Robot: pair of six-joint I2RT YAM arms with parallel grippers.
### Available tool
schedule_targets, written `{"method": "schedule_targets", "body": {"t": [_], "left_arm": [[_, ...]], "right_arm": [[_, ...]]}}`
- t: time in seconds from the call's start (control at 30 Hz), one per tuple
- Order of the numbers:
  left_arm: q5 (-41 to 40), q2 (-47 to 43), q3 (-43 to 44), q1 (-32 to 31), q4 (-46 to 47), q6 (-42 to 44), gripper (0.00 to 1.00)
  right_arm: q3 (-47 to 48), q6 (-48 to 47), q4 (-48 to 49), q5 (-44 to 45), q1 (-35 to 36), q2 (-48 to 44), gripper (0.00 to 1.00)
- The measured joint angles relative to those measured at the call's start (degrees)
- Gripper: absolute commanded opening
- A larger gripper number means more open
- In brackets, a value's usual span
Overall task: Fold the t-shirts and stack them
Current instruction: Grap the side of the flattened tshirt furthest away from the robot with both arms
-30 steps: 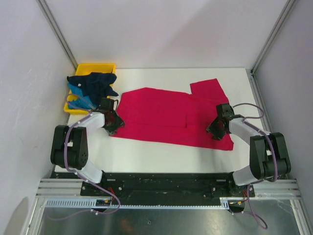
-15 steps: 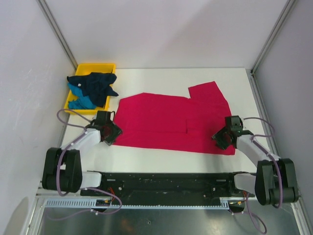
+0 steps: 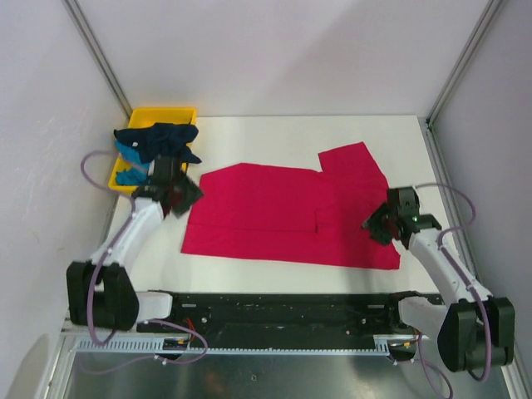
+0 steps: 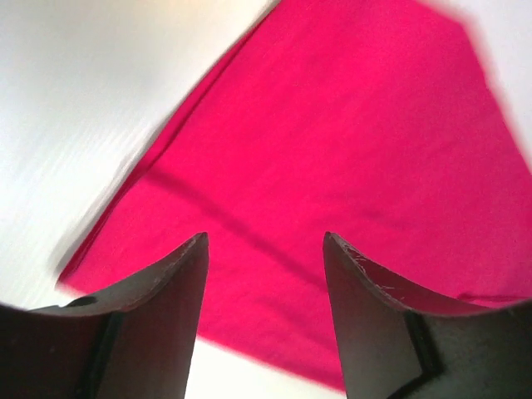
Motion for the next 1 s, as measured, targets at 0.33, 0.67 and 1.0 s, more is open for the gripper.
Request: {"method": "schedule_targets", "body": {"t": [0.33,0.67,1.0], "left_arm": [[-0.4,33.7,34.7,-2.0,4.7,16.0,0.56],[-6.7,48.3,41.3,-2.5,2.6,24.9,0.59],[-9.1,52.4,45.9,-2.5,2.6,26.2,0.6]], "right_arm": [[17.0,-9.3,11.1,-0.1,2.2,15.8,0.47],[18.0,-12.9,14.4,-2.3,2.9,20.7,0.47],[18.1,-14.6,14.0,-2.1,5.0,21.1,0.46]]}}
